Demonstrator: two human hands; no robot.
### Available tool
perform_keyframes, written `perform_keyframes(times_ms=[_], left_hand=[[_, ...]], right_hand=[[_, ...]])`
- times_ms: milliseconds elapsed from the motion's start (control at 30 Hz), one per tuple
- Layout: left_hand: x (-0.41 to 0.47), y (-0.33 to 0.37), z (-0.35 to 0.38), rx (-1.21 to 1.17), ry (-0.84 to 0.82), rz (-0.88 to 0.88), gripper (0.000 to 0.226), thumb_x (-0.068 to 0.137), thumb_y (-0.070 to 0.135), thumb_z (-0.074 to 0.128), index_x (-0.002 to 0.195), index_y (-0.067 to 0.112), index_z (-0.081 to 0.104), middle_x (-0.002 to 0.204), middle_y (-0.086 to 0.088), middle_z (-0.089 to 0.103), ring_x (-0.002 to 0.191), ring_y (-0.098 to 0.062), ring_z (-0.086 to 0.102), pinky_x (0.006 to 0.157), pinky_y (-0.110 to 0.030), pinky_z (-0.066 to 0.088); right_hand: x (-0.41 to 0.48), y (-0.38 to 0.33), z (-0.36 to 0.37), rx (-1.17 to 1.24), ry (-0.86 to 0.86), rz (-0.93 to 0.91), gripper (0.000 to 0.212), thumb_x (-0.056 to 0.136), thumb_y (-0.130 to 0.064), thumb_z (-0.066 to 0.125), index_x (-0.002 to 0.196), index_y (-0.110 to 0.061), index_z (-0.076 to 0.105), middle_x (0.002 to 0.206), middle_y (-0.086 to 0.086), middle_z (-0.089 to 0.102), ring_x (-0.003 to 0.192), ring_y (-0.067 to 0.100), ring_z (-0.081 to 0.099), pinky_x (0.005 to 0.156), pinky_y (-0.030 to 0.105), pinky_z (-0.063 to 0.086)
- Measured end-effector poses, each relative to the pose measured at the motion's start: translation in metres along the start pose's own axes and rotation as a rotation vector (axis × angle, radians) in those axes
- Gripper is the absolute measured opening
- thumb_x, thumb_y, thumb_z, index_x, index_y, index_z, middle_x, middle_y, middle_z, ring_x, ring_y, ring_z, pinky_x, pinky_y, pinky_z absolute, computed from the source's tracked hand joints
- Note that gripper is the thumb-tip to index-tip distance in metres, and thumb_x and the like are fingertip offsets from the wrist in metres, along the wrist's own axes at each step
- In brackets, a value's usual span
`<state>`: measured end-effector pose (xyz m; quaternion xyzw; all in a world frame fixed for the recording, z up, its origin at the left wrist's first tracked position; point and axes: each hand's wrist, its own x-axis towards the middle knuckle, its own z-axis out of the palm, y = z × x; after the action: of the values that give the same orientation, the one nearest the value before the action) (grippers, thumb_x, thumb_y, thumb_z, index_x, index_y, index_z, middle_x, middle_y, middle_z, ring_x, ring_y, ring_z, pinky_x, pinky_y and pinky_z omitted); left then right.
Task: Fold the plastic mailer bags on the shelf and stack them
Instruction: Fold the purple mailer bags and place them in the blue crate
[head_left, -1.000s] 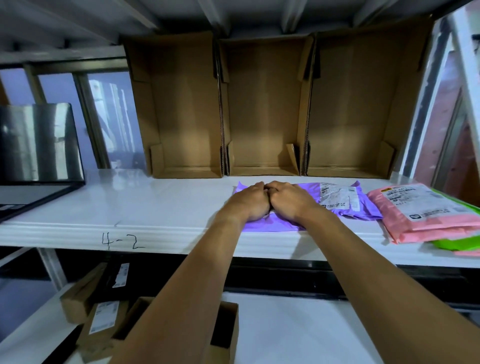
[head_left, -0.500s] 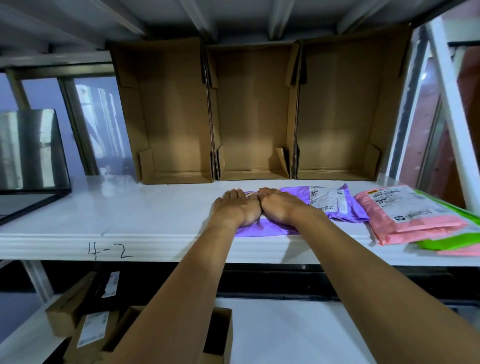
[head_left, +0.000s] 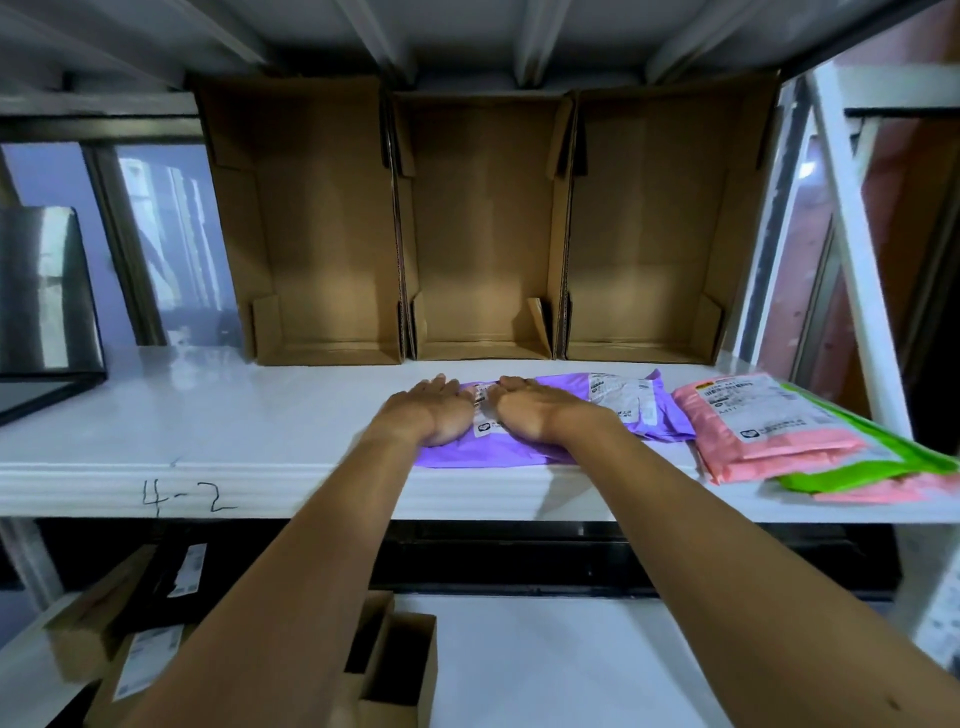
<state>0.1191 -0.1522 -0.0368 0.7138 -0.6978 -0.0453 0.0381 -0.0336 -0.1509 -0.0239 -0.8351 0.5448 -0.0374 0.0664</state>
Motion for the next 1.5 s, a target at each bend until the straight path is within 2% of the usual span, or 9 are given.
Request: perform_keyframes(times_ms=[233, 367, 467, 600, 700, 867, 1067, 1300, 1500], left_hand=[[-0.023, 0.005, 0.000, 0.041, 0.208, 0.127, 0.049, 0.105, 0.022, 0.027, 0.154, 0.019, 0.035, 0.162, -0.010, 0.030, 0.149, -0.026, 0.027, 0.117, -0.044, 0.031], [-0.041, 0.014, -0.002, 0.012, 0.255, 0.236, 0.039, 0.103, 0.018, 0.038, 0.141, 0.022, 0.049, 0.142, -0.009, 0.057, 0.122, -0.034, 0.054, 0.087, -0.034, 0.040], [-0.059, 0.015, -0.004, -0.036, 0.106, 0.214, 0.047, 0.111, 0.028, 0.024, 0.156, 0.021, 0.028, 0.162, -0.004, 0.032, 0.142, -0.029, 0.036, 0.106, -0.034, 0.033], [-0.060, 0.008, 0.000, -0.167, 0.036, 0.180, 0.058, 0.107, 0.050, 0.013, 0.161, 0.031, 0.007, 0.168, 0.010, 0.000, 0.155, -0.011, 0.002, 0.122, -0.034, 0.008], [-0.065, 0.011, -0.002, -0.177, 0.004, 0.186, 0.054, 0.109, 0.043, 0.012, 0.161, 0.028, 0.006, 0.167, 0.012, 0.000, 0.154, -0.010, 0.001, 0.123, -0.033, 0.007], [-0.067, 0.013, -0.002, -0.174, -0.001, 0.157, 0.056, 0.108, 0.040, 0.012, 0.161, 0.026, 0.006, 0.168, 0.011, -0.001, 0.154, -0.006, -0.001, 0.124, -0.031, 0.004], [-0.063, 0.013, -0.001, -0.079, -0.035, 0.068, 0.063, 0.103, 0.049, 0.014, 0.161, 0.024, 0.008, 0.169, 0.000, -0.001, 0.155, -0.015, -0.001, 0.125, -0.038, 0.005], [-0.071, 0.005, -0.002, -0.174, -0.028, 0.032, 0.077, 0.098, 0.067, 0.022, 0.161, 0.026, 0.005, 0.169, 0.006, 0.002, 0.155, -0.013, 0.003, 0.125, -0.037, 0.008], [-0.075, 0.004, -0.002, -0.163, -0.029, 0.033, 0.066, 0.105, 0.053, 0.024, 0.161, 0.024, 0.006, 0.169, 0.007, 0.001, 0.155, -0.013, 0.001, 0.125, -0.037, 0.006]], right_hand=[[-0.018, -0.007, 0.006, 0.092, 0.126, 0.079, 0.049, 0.102, -0.035, 0.023, 0.142, -0.014, 0.042, 0.157, 0.012, 0.035, 0.140, 0.034, 0.035, 0.113, 0.050, 0.030], [-0.016, -0.006, 0.007, 0.141, 0.268, 0.040, 0.047, 0.102, -0.031, 0.032, 0.142, -0.011, 0.045, 0.150, 0.012, 0.040, 0.136, 0.033, 0.038, 0.109, 0.044, 0.036], [-0.016, -0.004, 0.008, 0.115, 0.363, -0.046, 0.042, 0.099, -0.031, 0.040, 0.137, -0.018, 0.054, 0.141, 0.006, 0.046, 0.133, 0.027, 0.040, 0.106, 0.043, 0.040], [-0.014, -0.010, 0.004, 0.071, 0.251, -0.010, 0.040, 0.098, -0.025, 0.040, 0.134, -0.022, 0.058, 0.130, 0.011, 0.047, 0.127, 0.032, 0.044, 0.103, 0.046, 0.041], [-0.021, -0.014, 0.002, 0.090, 0.144, -0.001, 0.043, 0.102, -0.028, 0.033, 0.141, -0.019, 0.048, 0.142, 0.013, 0.043, 0.134, 0.034, 0.040, 0.109, 0.045, 0.035], [-0.039, -0.019, 0.006, 0.035, 0.070, 0.022, 0.053, 0.108, -0.027, 0.012, 0.158, -0.012, 0.015, 0.167, 0.005, 0.009, 0.153, 0.023, 0.005, 0.123, 0.040, 0.006], [-0.035, -0.020, 0.012, 0.043, 0.033, 0.127, 0.064, 0.100, -0.046, 0.015, 0.158, -0.019, 0.010, 0.167, 0.010, 0.003, 0.153, 0.031, 0.008, 0.121, 0.052, 0.015], [-0.051, -0.015, 0.005, 0.087, -0.014, 0.130, 0.062, 0.104, -0.045, 0.016, 0.159, -0.026, -0.002, 0.167, 0.005, -0.005, 0.154, 0.028, 0.003, 0.123, 0.047, 0.009], [-0.053, -0.014, 0.009, 0.059, -0.018, 0.129, 0.063, 0.104, -0.047, 0.020, 0.160, -0.026, 0.000, 0.167, 0.007, -0.008, 0.154, 0.031, -0.001, 0.123, 0.051, 0.009]])
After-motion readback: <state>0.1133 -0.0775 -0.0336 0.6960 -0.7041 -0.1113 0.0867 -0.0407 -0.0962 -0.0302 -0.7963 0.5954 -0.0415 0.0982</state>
